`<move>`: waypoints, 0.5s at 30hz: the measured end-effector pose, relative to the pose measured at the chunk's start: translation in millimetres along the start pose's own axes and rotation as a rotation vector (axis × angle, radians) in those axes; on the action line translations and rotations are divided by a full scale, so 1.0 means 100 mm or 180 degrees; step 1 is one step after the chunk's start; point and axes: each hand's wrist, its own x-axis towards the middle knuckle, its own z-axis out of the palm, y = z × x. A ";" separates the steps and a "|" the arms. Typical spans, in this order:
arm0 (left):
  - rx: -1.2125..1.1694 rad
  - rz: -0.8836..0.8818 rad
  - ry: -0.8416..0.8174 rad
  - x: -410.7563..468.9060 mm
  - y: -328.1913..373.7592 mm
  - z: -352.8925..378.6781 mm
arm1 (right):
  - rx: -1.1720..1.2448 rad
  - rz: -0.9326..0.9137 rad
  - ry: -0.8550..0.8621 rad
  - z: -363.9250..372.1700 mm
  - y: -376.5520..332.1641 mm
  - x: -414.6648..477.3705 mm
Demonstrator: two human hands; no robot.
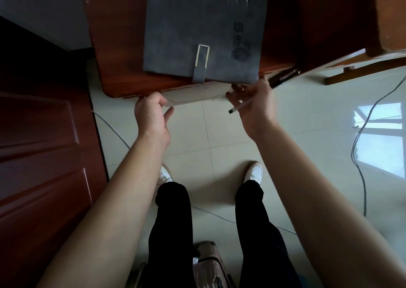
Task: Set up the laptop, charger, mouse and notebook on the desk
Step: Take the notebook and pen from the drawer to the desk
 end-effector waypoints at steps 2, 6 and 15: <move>0.0075 0.0058 -0.0158 0.06 0.02 -0.04 | 0.0057 0.0061 0.0024 0.07 -0.03 0.06; 0.0204 0.0224 -0.0335 0.08 0.00 -0.16 | 0.0175 0.0112 -0.0177 0.04 0.01 0.01; 0.0008 0.0007 -0.0485 0.01 0.12 -0.20 | 0.0260 0.0275 0.0093 0.30 0.19 -0.26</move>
